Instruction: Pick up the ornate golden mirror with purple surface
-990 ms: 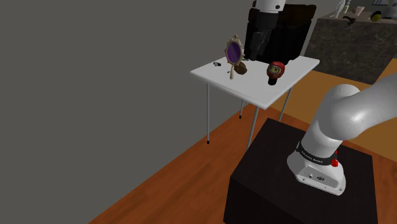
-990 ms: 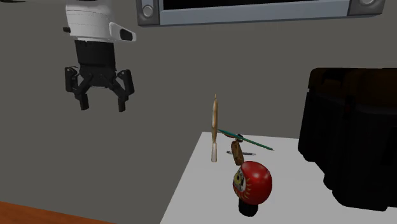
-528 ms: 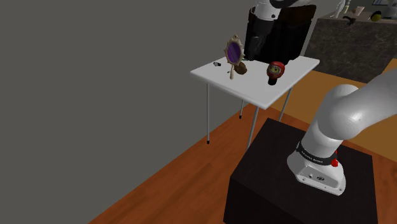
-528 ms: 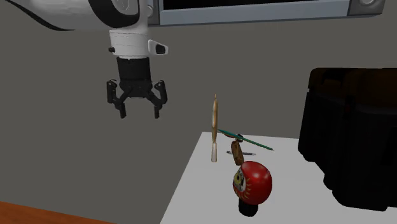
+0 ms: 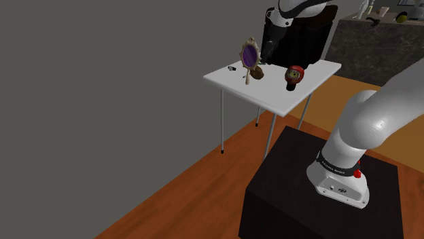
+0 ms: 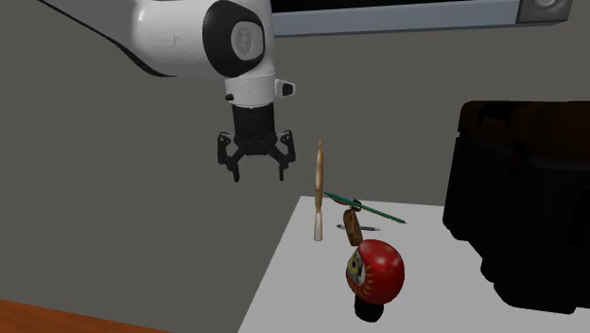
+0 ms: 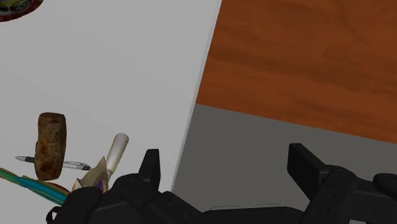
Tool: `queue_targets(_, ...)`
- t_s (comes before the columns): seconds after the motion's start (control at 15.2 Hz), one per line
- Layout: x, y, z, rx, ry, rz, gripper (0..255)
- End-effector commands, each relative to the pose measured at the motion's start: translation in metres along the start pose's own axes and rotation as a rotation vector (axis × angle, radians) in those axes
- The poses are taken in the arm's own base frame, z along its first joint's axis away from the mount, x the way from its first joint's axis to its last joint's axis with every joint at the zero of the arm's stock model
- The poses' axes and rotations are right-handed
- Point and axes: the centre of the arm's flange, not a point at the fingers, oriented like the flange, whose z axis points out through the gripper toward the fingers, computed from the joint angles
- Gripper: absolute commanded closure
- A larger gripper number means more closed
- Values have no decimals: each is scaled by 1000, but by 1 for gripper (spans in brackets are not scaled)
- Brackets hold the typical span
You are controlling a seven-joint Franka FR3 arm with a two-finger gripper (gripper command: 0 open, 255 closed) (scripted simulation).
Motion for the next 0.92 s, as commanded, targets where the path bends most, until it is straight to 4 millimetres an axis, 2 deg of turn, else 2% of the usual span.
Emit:
queue_targets(0.0, 6, 23, 6, -12, 23, -9, 0)
queue_targets(0.59, 41, 120, 39, -56, 119, -43, 0)
queue_targets(0.66, 44, 128, 41, -59, 127, -46, 0)
queue_targets(0.86, 40, 128, 57, -59, 127, -46, 0)
